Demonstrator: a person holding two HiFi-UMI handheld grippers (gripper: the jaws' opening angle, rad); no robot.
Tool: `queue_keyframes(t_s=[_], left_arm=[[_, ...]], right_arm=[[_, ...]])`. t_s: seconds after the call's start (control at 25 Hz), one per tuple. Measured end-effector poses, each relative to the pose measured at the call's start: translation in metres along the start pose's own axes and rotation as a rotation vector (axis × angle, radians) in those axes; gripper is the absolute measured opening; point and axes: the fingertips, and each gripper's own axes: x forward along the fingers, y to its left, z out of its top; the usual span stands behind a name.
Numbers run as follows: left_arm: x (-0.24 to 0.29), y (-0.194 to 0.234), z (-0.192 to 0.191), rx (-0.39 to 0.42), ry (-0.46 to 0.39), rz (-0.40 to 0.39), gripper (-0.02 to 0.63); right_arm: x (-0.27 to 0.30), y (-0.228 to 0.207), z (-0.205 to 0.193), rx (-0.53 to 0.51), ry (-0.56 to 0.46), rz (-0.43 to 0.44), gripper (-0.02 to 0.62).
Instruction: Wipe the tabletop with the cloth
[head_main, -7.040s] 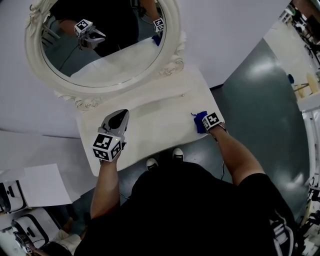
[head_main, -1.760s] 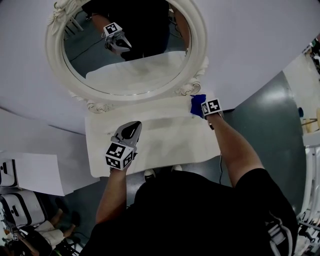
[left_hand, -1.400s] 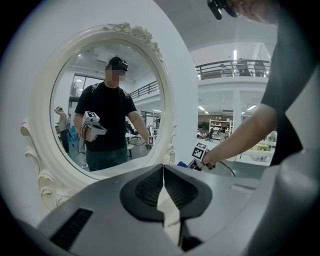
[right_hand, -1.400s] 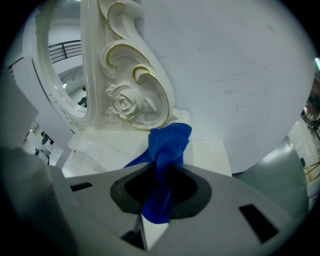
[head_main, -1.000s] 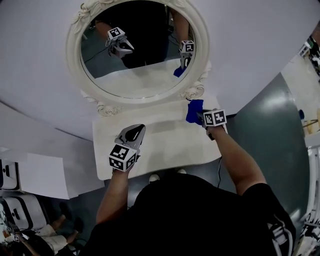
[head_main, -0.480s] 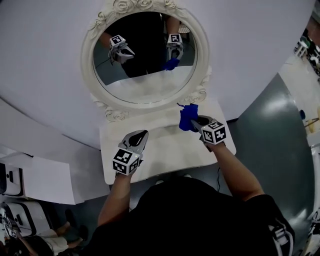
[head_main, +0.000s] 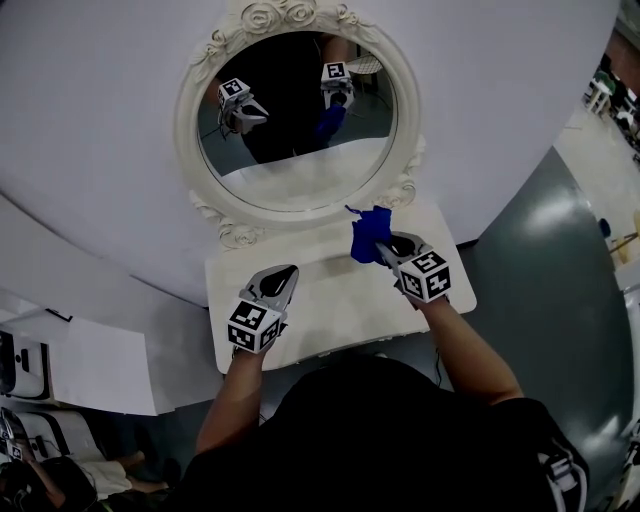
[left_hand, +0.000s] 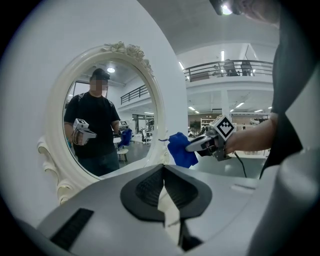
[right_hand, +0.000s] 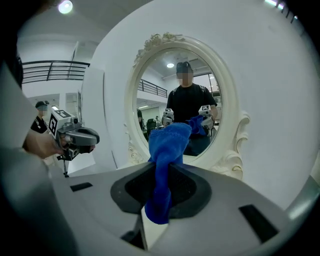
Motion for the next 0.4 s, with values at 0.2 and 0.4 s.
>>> queue_keyframes(t_s=[0.2,0.4], left_arm=[[-0.01,0.009,0.0,-0.003,-0.005,0.011,0.009],[-0.019,0.015,-0.001,-0.004,-0.008,0.012,0.009]], right_arm=[[0.003,0.015,0.009,-0.039,-0.007,0.002,0.057],[0.008,0.026,0.013,-0.05,-0.011,0.0,0.057]])
